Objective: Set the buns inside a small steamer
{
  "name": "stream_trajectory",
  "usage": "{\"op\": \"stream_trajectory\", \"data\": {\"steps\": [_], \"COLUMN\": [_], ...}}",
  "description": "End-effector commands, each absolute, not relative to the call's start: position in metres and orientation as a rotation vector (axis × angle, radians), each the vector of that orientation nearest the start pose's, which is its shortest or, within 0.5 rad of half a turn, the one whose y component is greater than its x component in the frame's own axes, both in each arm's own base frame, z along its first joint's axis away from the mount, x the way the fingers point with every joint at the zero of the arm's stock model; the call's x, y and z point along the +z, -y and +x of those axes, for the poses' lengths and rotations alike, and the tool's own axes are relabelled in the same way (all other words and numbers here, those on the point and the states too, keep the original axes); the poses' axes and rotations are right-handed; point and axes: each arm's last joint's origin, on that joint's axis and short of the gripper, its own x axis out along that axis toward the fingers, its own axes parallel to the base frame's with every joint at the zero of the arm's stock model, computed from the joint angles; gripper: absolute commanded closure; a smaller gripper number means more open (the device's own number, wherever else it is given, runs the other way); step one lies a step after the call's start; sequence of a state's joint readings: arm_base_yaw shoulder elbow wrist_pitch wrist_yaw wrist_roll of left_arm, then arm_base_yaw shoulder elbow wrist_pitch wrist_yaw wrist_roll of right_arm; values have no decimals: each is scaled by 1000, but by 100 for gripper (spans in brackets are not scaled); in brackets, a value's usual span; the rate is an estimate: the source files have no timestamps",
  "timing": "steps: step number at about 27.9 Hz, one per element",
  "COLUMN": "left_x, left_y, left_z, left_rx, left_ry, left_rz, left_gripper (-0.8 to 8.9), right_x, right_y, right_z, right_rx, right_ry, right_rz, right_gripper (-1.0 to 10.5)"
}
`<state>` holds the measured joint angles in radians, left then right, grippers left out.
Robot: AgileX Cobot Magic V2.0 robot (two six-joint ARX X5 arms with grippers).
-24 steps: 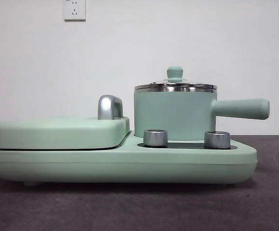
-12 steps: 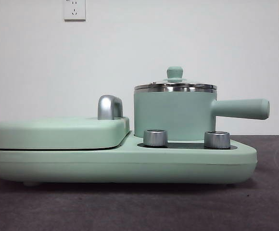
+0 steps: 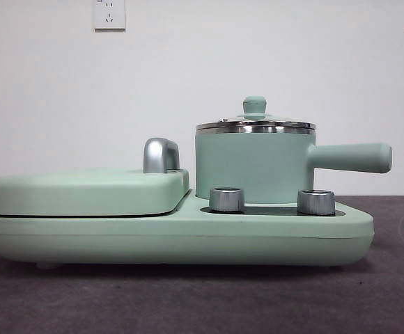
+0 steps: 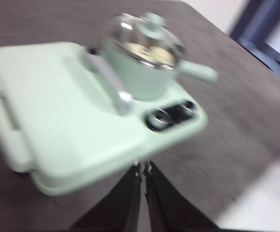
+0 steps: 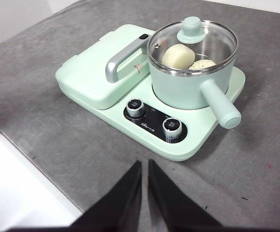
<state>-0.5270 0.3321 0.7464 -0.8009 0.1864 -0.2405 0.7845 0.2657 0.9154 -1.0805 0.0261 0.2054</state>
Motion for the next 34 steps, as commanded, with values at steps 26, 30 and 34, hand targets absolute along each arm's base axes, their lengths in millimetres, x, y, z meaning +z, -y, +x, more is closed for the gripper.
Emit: {"op": "stream_trajectory", "data": {"steps": [26, 30, 34], "left_x": [158, 156, 152], "left_y": [3, 3, 3], "left_z": [92, 92, 93], "left_rx": [-30, -37, -36], "left_ry": [-206, -211, -219], "left_rz": [-51, 16, 14], "left_gripper": [794, 794, 794], "right_x": [331, 331, 331], "right_y": [-7, -7, -7], "right_z": [8, 8, 8], "right_rx": [711, 711, 711], "right_ry": [-461, -461, -461], "right_rz": [21, 21, 21], "right_gripper": [927, 927, 927]}}
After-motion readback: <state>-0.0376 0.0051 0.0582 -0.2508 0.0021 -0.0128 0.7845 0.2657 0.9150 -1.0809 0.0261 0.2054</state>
